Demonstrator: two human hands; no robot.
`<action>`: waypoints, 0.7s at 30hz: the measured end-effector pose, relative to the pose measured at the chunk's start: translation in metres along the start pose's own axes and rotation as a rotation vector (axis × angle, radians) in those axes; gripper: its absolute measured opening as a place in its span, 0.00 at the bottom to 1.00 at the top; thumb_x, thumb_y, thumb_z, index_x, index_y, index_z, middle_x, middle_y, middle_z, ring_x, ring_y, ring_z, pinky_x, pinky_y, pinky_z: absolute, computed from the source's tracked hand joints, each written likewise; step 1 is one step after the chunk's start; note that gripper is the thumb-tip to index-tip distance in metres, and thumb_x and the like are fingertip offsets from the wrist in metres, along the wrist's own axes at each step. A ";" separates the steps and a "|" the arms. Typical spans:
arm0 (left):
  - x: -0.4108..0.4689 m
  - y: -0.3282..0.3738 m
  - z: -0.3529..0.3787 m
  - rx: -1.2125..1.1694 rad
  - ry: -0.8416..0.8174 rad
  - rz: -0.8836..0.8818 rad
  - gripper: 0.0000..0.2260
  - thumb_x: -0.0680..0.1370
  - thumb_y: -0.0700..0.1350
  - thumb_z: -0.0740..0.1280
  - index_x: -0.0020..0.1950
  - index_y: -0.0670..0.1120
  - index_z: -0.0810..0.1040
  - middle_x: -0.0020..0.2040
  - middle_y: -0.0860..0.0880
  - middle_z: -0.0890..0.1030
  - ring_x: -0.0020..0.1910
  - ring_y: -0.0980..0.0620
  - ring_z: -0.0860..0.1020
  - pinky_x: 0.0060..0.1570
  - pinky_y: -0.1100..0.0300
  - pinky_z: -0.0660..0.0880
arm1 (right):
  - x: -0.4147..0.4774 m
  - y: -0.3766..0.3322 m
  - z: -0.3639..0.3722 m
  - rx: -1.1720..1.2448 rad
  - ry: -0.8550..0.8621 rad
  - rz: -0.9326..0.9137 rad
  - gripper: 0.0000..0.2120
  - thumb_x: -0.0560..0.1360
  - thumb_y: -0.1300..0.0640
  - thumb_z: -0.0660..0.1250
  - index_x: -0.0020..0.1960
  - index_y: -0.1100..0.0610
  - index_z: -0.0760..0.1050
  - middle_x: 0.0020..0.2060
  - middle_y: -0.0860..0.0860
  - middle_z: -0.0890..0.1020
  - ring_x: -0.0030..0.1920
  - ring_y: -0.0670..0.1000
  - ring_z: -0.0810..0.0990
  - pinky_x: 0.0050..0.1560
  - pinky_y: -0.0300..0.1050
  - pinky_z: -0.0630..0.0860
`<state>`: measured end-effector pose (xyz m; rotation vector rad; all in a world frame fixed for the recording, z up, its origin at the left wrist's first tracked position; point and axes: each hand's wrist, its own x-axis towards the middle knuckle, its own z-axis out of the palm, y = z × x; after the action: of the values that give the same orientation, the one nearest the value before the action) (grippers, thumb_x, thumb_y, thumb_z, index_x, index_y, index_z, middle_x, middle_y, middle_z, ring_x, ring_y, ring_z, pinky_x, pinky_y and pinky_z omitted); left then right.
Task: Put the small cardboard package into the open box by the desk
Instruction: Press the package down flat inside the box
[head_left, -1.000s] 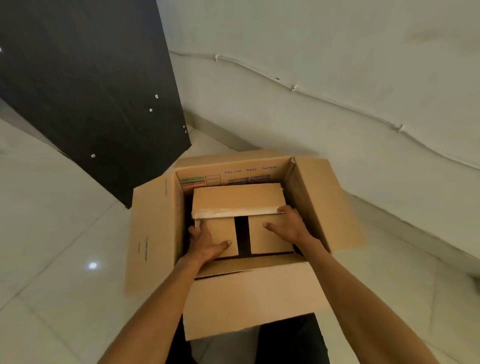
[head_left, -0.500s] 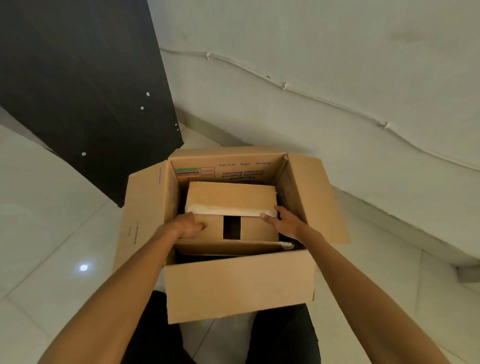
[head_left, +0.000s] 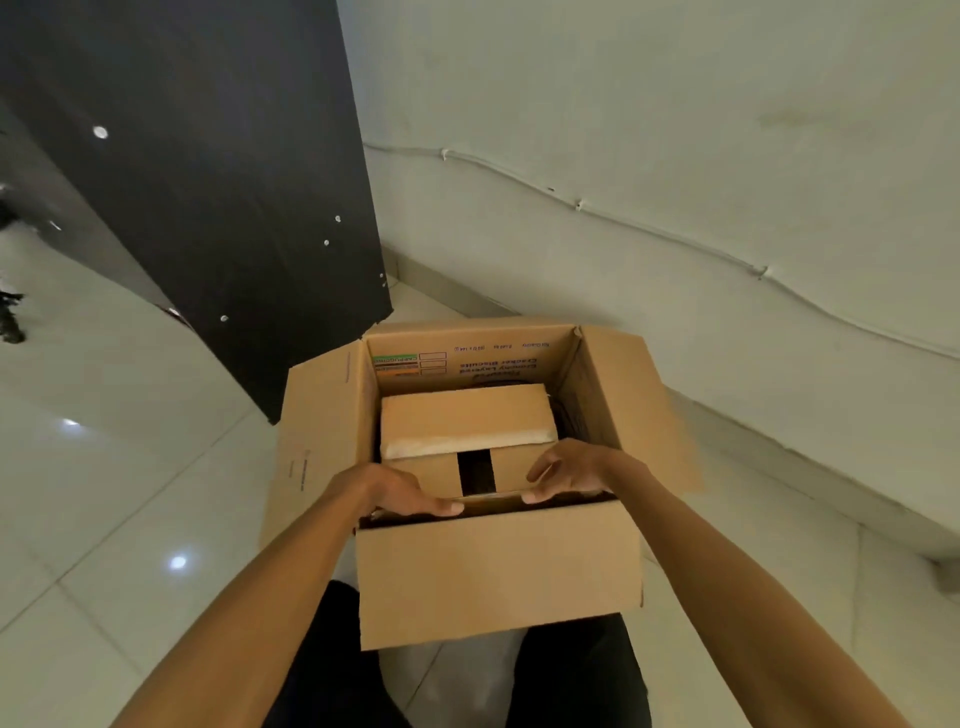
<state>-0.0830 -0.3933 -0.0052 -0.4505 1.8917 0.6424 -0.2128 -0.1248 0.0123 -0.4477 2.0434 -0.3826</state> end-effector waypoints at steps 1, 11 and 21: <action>0.002 -0.002 0.002 -0.041 0.033 0.011 0.62 0.57 0.84 0.66 0.83 0.49 0.61 0.83 0.47 0.59 0.80 0.41 0.61 0.76 0.43 0.64 | 0.001 -0.001 -0.001 0.038 0.031 -0.014 0.34 0.56 0.31 0.77 0.56 0.48 0.82 0.56 0.46 0.81 0.61 0.54 0.77 0.67 0.55 0.72; 0.044 0.002 0.000 -0.633 0.424 -0.090 0.56 0.72 0.76 0.64 0.84 0.40 0.47 0.84 0.41 0.55 0.82 0.40 0.56 0.78 0.46 0.60 | 0.030 0.011 0.000 0.192 0.129 0.264 0.56 0.66 0.29 0.70 0.80 0.58 0.52 0.78 0.58 0.62 0.75 0.63 0.63 0.71 0.57 0.64; 0.085 0.003 -0.025 -0.816 0.523 0.057 0.58 0.54 0.79 0.73 0.77 0.50 0.66 0.72 0.48 0.75 0.70 0.45 0.74 0.70 0.44 0.72 | 0.039 0.018 -0.017 0.390 0.164 0.203 0.41 0.69 0.43 0.76 0.73 0.62 0.64 0.71 0.59 0.71 0.70 0.62 0.70 0.65 0.51 0.69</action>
<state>-0.1361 -0.4080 -0.0751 -1.1745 2.0584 1.4500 -0.2487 -0.1249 -0.0168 0.0305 2.0821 -0.6932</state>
